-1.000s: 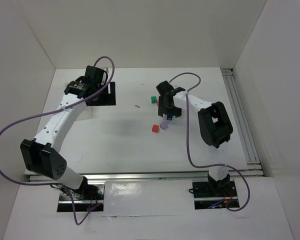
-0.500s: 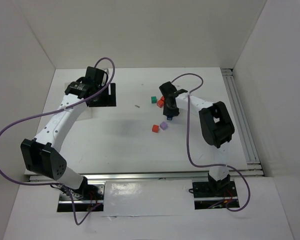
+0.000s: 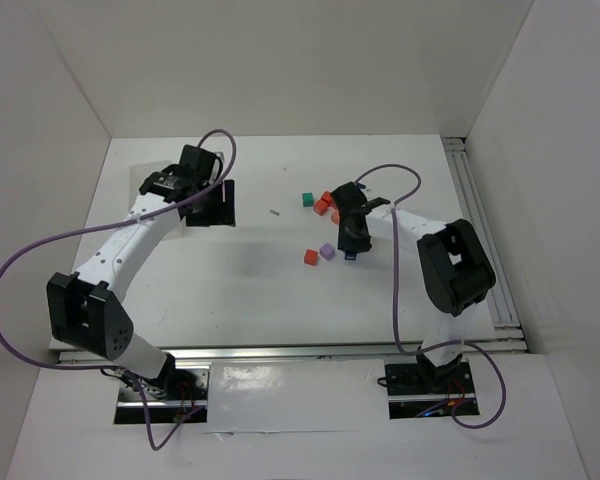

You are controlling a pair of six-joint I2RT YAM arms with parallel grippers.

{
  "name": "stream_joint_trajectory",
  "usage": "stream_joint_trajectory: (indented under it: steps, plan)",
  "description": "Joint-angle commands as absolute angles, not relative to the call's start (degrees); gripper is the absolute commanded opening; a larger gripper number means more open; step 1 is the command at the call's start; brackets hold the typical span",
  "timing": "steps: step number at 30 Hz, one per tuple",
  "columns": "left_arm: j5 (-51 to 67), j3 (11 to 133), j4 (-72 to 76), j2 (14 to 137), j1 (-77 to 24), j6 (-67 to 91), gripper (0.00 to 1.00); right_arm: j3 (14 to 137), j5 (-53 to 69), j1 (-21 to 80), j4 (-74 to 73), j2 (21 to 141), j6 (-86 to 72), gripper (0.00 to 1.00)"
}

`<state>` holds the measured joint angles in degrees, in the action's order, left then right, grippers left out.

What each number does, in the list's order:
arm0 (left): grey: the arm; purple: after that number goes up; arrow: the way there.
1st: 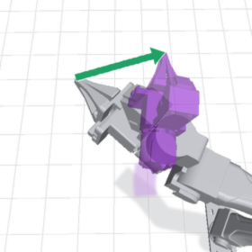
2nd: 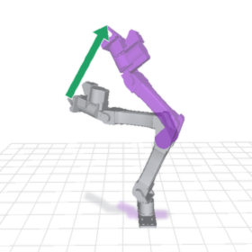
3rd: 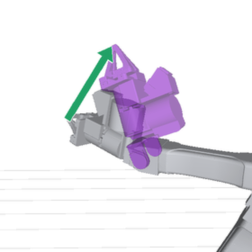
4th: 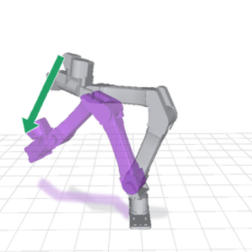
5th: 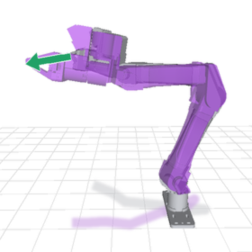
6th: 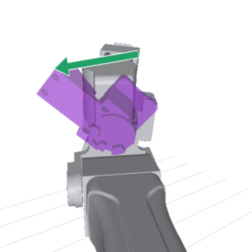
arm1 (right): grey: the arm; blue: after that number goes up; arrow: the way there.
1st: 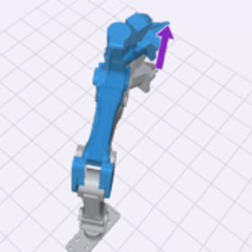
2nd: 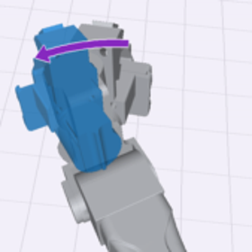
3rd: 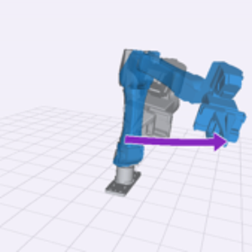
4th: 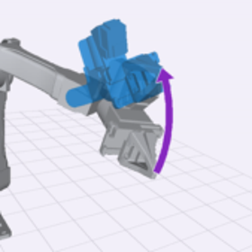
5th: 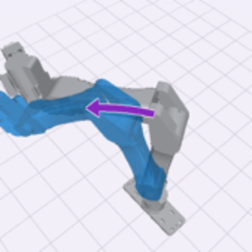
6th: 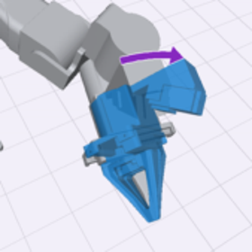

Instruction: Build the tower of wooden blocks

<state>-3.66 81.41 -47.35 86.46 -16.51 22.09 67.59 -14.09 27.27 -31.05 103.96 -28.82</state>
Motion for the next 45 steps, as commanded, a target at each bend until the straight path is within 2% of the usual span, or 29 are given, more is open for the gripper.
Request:
stream_joint_trajectory:
  steps: [1, 15, 27, 30, 32, 34, 36, 38, 41, 45]
  plan:
    - [-0.62, 80.33, -43.95, 87.0, -19.32, 24.95, 0.73, 66.88, -13.1, 27.86, -28.39, 101.51, -28.39, 0.34]
    - [-0.09, 79.28, -42.9, 88.77, -20.65, 26.54, 0.72, 76.19, -11.25, 28.38, -26.54, 110.47, -27.34, 0.34]
    - [0.97, 77.61, -41.84, 90.44, -20.65, 27.07, 0.72, 70.85, -9.49, 32.08, -27.77, 106.97, -28.48, 0.37]
    - [1.58, 77.61, -41.31, 90.97, -21.18, 27.07, 0.72, 70.22, -10.02, 32.61, -28.3, 106.35, -29.7, 0.46]
    - [2.11, 77.61, -41.31, 91.49, -21.18, 27.07, 0.72, 70.22, -10.63, 33.13, -28.82, 106.35, -30.32, 0.48]
    - [2.72, 77.61, -40.78, 92.81, -21.71, 27.07, 0.72, 70.22, -11.16, 33.13, -29.44, 105.83, -30.32, 0.58]
    - [3.25, 77.61, -40.17, 93.68, -22.85, 27.07, 0.72, 70.75, -11.77, 33.13, -29.97, 105.82, -30.32, 0.58]
    - [4.12, 77.61, -38.85, 95.36, -23.37, 27.07, 0.72, 70.75, -11.78, 33.13, -29.97, 104.6, -30.32, 0.63]
    - [6.23, 77.08, -37.45, 98.08, -24.52, 27.69, 0.72, 71.37, -12.39, 33.13, -31.29, 104.06, -30.32, 0.63]
    - [9.48, 75.94, -34.72, 100.1, -25.93, 29.79, 0.67, 72.5, -12.92, 32.61, -33.13, 101.79, -29.79, 0.63]
